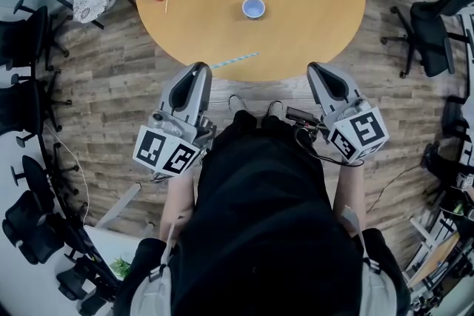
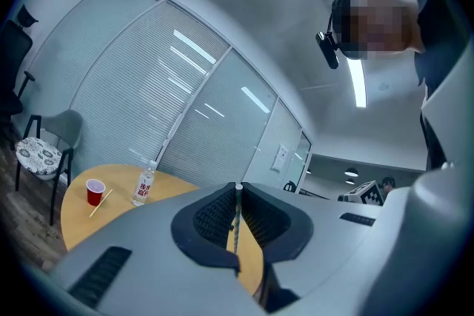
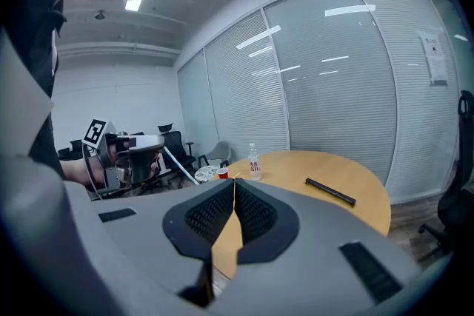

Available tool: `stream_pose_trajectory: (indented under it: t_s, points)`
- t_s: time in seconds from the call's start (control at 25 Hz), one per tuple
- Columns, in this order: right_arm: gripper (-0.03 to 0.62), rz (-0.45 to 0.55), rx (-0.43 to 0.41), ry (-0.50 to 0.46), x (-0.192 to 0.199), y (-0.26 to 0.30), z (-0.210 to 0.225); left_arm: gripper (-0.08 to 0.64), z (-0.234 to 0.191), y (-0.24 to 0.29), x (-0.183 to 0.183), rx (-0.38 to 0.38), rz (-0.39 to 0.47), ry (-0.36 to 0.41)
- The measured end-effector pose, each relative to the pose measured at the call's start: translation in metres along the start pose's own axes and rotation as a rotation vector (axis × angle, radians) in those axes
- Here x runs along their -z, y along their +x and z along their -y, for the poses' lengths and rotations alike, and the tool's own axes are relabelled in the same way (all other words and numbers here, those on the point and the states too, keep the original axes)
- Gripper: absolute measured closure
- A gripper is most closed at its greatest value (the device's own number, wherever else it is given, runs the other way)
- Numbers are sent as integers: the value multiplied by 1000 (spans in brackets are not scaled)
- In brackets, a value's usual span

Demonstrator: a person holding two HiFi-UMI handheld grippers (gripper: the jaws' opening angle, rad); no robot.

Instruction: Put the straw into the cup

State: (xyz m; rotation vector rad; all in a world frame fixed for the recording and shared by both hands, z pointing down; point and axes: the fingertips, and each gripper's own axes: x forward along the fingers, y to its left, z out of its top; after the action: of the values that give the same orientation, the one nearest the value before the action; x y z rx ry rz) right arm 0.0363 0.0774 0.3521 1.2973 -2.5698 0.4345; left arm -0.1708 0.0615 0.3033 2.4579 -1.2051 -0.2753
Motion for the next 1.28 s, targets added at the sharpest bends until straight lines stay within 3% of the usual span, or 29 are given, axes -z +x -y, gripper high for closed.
stream_pose_trajectory:
  t_s: [0.36,0.64,1.28]
  points:
    - [574,-12,79,36,3,17,-18,526,-30,-9,-1,41,-30,-14]
    - [574,-29,85,42,2,22,-23,526,-35,-1,0,61,-50,-22]
    - [574,-8,-57,3,-14,59,13,526,-19,55,7,36,-86,-3]
